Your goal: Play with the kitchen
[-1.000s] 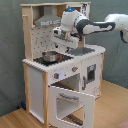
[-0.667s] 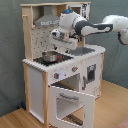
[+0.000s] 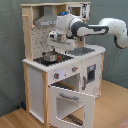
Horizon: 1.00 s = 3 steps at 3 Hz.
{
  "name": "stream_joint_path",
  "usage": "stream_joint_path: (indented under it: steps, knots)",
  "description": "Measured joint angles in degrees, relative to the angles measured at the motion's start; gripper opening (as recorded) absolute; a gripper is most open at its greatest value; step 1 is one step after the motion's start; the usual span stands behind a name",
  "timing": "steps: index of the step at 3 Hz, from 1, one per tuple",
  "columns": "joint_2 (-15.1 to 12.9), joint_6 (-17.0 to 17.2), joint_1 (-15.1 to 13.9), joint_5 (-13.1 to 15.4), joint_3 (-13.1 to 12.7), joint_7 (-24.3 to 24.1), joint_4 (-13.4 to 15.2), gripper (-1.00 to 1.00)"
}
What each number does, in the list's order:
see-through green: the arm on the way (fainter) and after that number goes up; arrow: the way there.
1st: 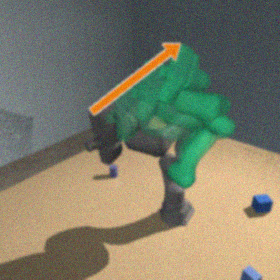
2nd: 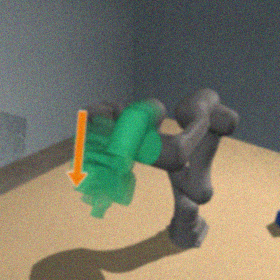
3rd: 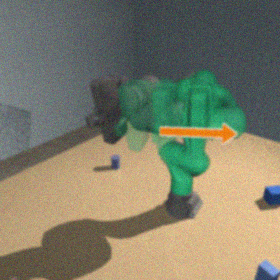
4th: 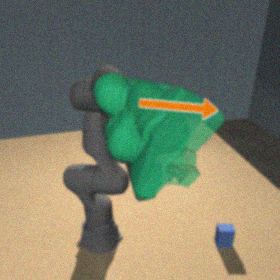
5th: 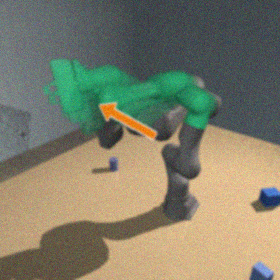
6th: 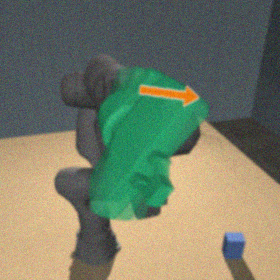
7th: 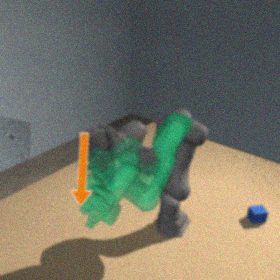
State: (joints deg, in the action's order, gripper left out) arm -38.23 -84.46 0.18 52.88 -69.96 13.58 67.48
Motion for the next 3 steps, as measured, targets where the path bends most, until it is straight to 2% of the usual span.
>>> stream_joint_path:
  steps: [1,2,3]
  knots:
    - [-2.69,2.28,2.13,1.89,0.01,2.41,-2.96,1.00]
    - [-4.89,2.69,5.04,3.80,0.14,5.61,-6.05,1.00]
    - [-6.63,2.96,7.49,4.34,1.34,9.14,-9.36,1.00]
